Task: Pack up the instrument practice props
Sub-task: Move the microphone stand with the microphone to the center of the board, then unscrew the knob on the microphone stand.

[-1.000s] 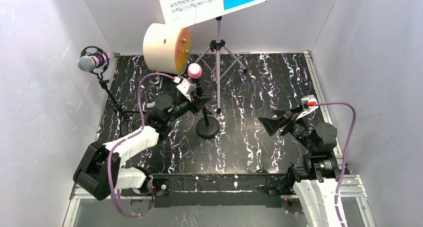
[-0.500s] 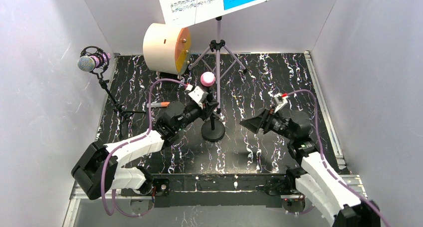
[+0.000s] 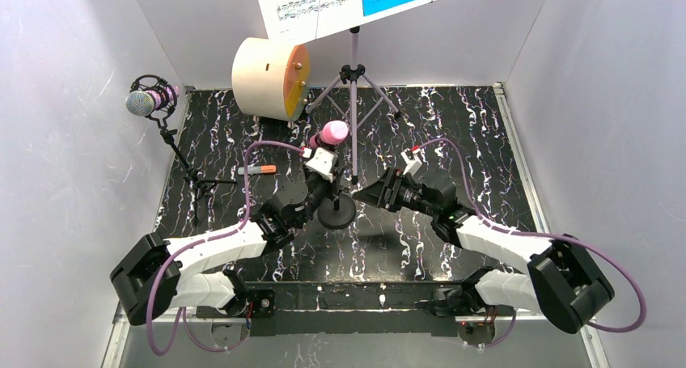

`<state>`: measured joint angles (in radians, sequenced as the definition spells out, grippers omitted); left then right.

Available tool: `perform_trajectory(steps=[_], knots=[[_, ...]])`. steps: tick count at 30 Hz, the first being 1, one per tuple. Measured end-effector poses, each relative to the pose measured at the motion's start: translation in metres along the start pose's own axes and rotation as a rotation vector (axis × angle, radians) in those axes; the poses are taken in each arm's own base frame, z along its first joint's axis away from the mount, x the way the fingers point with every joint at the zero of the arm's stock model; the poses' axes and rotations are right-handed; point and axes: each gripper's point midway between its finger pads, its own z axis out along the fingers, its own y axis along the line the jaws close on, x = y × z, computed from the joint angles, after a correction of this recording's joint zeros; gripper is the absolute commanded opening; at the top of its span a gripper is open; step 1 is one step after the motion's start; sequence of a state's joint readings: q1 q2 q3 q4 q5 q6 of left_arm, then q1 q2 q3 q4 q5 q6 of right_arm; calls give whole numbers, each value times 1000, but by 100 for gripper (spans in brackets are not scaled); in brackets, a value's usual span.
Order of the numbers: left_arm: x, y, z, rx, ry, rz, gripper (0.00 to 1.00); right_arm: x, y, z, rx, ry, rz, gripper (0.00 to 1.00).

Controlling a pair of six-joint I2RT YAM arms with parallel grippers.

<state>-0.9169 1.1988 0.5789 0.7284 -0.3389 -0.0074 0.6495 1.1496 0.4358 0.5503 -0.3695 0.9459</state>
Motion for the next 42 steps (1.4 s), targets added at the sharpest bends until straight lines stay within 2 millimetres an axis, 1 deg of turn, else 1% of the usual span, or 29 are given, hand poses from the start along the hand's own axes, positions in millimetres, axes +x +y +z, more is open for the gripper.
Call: perform_trajectory(steps=[2, 6, 14, 24, 27, 30, 34, 36, 38, 40, 42], knots=[[0, 5, -1, -31, -2, -3, 0, -1, -2, 6, -1, -4, 33, 83], [0, 11, -4, -55, -7, -6, 0, -3, -6, 17, -1, -3, 104, 74], [0, 13, -6, -63, -14, -9, 0, -8, -2, 35, -34, 5, 232, 67], [0, 12, -6, -62, -14, -5, 0, 1, -7, 55, -75, 56, 356, 55], [0, 11, -5, -56, -16, 0, 0, 4, -8, 59, -91, 66, 389, 49], [0, 11, -4, -55, -18, 4, 0, 3, -4, 61, -124, 70, 412, 44], [1, 11, -4, -54, -18, 11, 0, 0, 2, 61, -167, 69, 428, 33], [0, 11, -5, -55, -18, 15, 0, 2, 1, 62, -171, 74, 443, 26], [1, 12, -5, -59, -18, 16, 0, 3, 1, 63, -178, 82, 462, 15], [1, 11, -5, -61, -18, 16, 0, 3, 2, 63, -182, 84, 467, 1], [1, 12, -5, -67, -18, 16, 0, 3, 2, 63, -186, 86, 465, 1]])
